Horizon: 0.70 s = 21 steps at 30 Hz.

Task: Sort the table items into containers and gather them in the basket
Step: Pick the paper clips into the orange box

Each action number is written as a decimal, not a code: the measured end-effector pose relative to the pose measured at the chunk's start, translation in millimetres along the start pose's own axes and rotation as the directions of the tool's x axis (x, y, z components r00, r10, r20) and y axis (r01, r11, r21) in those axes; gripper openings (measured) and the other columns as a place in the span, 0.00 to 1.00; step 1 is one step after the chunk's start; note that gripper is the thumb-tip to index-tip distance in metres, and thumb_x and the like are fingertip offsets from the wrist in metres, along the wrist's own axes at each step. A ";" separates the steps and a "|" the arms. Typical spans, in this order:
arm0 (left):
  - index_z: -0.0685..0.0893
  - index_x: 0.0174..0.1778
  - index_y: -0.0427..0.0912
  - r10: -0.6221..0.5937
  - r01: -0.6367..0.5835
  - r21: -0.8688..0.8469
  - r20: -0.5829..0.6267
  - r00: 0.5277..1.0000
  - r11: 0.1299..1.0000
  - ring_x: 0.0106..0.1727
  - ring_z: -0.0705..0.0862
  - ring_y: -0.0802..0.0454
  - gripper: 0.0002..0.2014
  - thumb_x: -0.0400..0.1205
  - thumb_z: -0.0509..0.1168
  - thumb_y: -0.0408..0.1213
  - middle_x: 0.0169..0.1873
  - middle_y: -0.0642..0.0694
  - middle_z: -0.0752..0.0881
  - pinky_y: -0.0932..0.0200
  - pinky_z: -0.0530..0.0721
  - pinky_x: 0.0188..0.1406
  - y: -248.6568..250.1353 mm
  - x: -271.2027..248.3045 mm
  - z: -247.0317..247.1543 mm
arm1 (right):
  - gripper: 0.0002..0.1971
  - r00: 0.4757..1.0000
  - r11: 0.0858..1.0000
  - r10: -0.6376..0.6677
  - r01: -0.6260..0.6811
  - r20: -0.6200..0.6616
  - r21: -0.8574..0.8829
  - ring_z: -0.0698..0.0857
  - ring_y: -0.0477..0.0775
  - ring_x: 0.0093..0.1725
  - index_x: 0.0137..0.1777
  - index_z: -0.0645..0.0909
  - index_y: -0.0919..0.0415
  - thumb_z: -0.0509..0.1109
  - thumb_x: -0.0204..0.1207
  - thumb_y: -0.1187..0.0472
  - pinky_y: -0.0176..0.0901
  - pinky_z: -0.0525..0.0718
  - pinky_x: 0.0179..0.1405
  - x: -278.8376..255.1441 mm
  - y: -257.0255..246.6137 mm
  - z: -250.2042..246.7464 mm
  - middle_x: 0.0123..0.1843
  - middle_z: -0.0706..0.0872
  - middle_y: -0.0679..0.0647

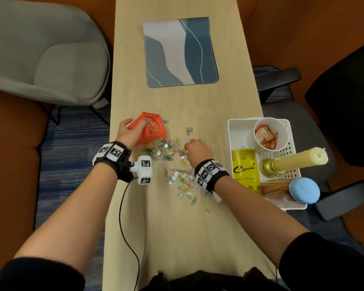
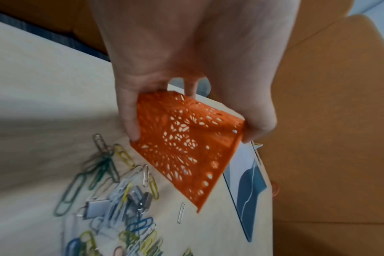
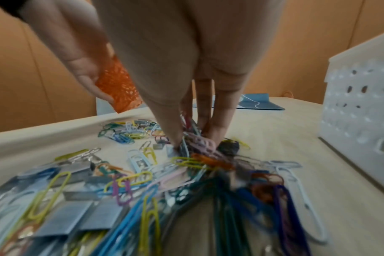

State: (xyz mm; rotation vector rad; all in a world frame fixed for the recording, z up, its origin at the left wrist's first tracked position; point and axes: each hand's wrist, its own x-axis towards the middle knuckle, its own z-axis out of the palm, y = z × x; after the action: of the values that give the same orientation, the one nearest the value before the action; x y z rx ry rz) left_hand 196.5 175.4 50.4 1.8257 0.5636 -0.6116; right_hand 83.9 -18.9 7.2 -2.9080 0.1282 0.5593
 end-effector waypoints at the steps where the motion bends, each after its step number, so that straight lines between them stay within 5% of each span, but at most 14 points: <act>1: 0.74 0.74 0.53 0.020 -0.020 -0.018 0.041 0.999 1.000 0.59 0.87 0.47 0.47 0.60 0.81 0.61 0.65 0.45 0.84 0.40 0.89 0.58 -5.7 -6.2 -5.1 | 0.13 1.000 0.999 0.026 -0.026 -0.001 0.044 0.84 0.60 0.55 0.61 0.85 0.64 0.66 0.80 0.69 0.47 0.82 0.51 -1.4 1.5 -1.1 0.56 0.85 0.60; 6: 0.79 0.73 0.53 0.133 -0.137 0.019 0.150 0.980 0.990 0.58 0.86 0.50 0.37 0.68 0.83 0.53 0.58 0.51 0.84 0.50 0.87 0.60 -41.2 -30.8 -18.9 | 0.09 0.960 0.852 0.281 -0.259 0.021 0.456 0.89 0.55 0.49 0.50 0.92 0.61 0.81 0.70 0.62 0.38 0.85 0.49 -12.8 16.7 -22.5 0.49 0.91 0.55; 11: 0.80 0.69 0.55 0.202 -0.200 -0.030 0.227 0.953 0.979 0.57 0.84 0.55 0.26 0.76 0.79 0.46 0.57 0.50 0.84 0.64 0.81 0.50 -67.2 -47.4 -9.7 | 0.10 0.942 0.555 0.330 -0.140 -0.063 0.820 0.91 0.58 0.39 0.48 0.91 0.65 0.83 0.67 0.69 0.46 0.92 0.46 -32.6 5.3 -65.3 0.38 0.89 0.58; 15: 0.79 0.69 0.58 0.186 -0.166 -0.092 0.305 0.934 0.982 0.56 0.87 0.51 0.25 0.76 0.78 0.48 0.60 0.46 0.83 0.58 0.87 0.44 -70.2 -59.0 2.0 | 0.09 0.987 0.572 0.140 -0.019 -0.074 0.820 0.91 0.54 0.35 0.45 0.91 0.61 0.84 0.65 0.67 0.41 0.90 0.39 -36.5 -25.5 -81.7 0.37 0.91 0.60; 18: 0.79 0.69 0.57 0.183 -0.157 -0.108 0.307 0.934 0.982 0.57 0.88 0.50 0.27 0.75 0.79 0.50 0.60 0.46 0.84 0.54 0.89 0.48 -73.7 -61.3 1.9 | 0.11 0.994 0.652 0.042 0.049 -0.100 0.756 0.90 0.47 0.36 0.45 0.91 0.56 0.86 0.64 0.58 0.38 0.90 0.41 -36.1 -40.7 -77.1 0.39 0.92 0.52; 21: 0.78 0.73 0.54 0.163 -0.137 -0.123 0.236 0.958 0.983 0.54 0.88 0.53 0.30 0.76 0.78 0.49 0.58 0.47 0.85 0.59 0.86 0.45 -75.8 -56.5 -7.4 | 0.07 0.977 0.603 0.141 0.041 -0.157 0.796 0.89 0.49 0.38 0.45 0.91 0.56 0.82 0.69 0.59 0.47 0.91 0.43 -27.4 -35.7 -73.1 0.39 0.91 0.50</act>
State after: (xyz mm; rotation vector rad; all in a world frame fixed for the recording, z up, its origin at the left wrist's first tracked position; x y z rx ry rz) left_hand 106.4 201.0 35.9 1.6462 0.2830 -0.6787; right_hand 89.0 3.7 89.8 -2.0474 0.3828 0.1216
